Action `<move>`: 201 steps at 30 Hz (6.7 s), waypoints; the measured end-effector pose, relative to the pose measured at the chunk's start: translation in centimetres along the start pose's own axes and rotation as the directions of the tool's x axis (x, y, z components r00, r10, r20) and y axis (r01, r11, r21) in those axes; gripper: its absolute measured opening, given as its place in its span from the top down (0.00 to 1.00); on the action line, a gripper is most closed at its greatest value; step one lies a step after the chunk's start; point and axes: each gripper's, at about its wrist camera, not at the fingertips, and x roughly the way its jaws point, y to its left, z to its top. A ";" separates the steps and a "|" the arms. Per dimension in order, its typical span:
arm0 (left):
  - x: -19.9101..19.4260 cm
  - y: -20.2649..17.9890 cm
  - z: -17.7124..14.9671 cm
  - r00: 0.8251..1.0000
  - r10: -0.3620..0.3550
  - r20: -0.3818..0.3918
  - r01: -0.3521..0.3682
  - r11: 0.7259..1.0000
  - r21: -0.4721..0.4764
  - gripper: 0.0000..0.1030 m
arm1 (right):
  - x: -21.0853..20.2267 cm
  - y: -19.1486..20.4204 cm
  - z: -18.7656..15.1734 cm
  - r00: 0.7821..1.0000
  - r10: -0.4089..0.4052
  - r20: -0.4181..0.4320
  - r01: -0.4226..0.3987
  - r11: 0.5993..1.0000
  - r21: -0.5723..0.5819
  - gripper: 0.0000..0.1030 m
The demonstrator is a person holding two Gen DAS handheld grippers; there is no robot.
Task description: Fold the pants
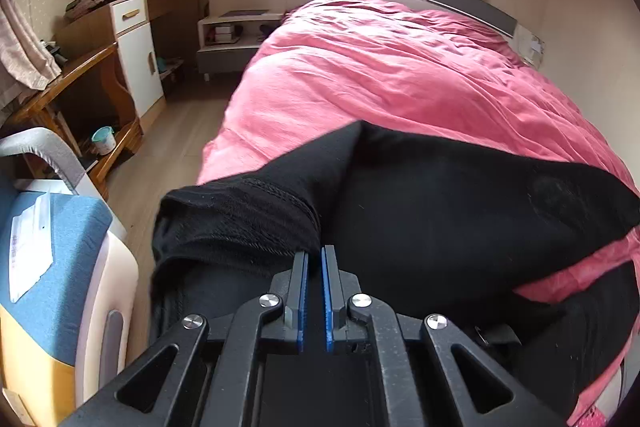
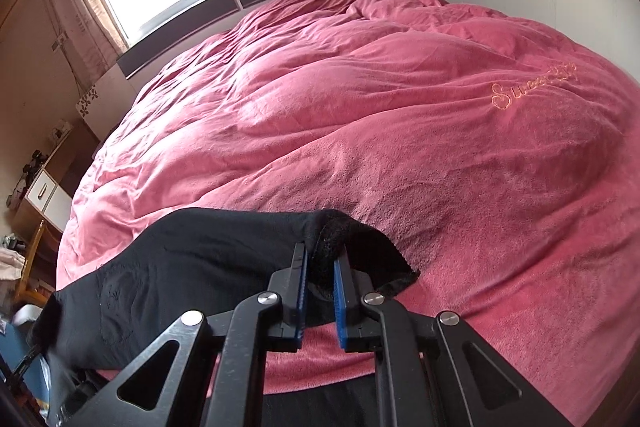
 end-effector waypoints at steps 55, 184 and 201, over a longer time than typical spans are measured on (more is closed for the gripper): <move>-1.5 2.7 -7.4 0.999 -0.037 -0.012 0.034 0.982 -0.185 0.69 | 5.9 37.1 -24.6 0.841 0.311 -0.444 -0.530 0.642 -0.555 0.54; -11.6 6.4 -13.2 0.996 -0.075 0.040 0.080 0.983 -0.165 0.70 | 0.3 -13.8 -18.4 0.963 0.270 -0.026 -0.214 0.817 0.535 0.27; -8.3 0.1 -12.7 0.992 0.122 0.004 -0.122 0.992 -0.036 0.67 | 1.8 -12.2 -19.2 0.955 0.293 0.040 -0.261 0.772 0.580 0.32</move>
